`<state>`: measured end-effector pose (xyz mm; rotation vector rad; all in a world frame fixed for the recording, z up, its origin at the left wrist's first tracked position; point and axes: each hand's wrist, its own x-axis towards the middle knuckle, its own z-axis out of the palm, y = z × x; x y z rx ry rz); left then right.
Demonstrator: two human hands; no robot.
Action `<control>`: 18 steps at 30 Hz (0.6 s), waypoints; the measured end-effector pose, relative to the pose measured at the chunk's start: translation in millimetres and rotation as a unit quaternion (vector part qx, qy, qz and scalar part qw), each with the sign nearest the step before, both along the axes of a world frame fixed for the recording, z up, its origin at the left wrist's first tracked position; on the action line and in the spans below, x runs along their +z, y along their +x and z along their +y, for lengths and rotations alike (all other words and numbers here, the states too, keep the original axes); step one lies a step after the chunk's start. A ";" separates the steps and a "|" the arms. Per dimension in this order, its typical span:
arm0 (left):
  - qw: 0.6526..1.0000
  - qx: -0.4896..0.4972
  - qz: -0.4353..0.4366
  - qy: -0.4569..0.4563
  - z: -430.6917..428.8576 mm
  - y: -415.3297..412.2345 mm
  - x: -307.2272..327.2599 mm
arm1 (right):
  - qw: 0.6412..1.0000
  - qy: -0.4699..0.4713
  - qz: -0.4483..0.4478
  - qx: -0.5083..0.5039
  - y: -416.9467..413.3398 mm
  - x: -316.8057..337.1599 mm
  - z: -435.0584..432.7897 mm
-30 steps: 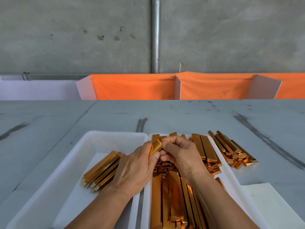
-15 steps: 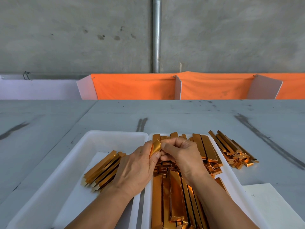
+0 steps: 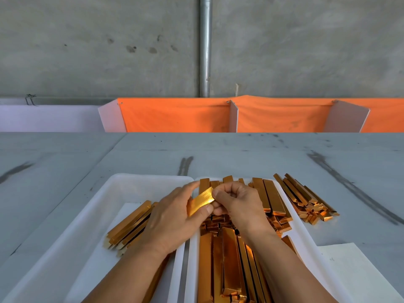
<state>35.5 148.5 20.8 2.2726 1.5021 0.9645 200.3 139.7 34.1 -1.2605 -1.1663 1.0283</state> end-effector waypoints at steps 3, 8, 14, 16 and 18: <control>0.990 0.014 -0.123 -0.071 0.0 -8.0 7.2 | 0.999 -0.001 0.012 -0.034 3.6 -0.9 2.5; 0.871 -0.075 -0.445 -0.194 3.3 -17.7 17.4 | 0.994 -0.016 0.097 -0.042 4.3 0.9 3.4; 0.772 -0.189 -0.535 -0.287 5.7 -20.5 17.8 | 0.990 -0.048 0.130 -0.021 4.9 2.8 2.3; 0.756 -0.206 -0.547 -0.296 6.7 -21.4 17.9 | 0.991 -0.061 0.116 -0.012 3.5 1.6 1.7; 0.768 -0.199 -0.535 -0.290 7.5 -20.3 17.2 | 0.993 -0.067 0.100 -0.005 2.0 0.0 1.3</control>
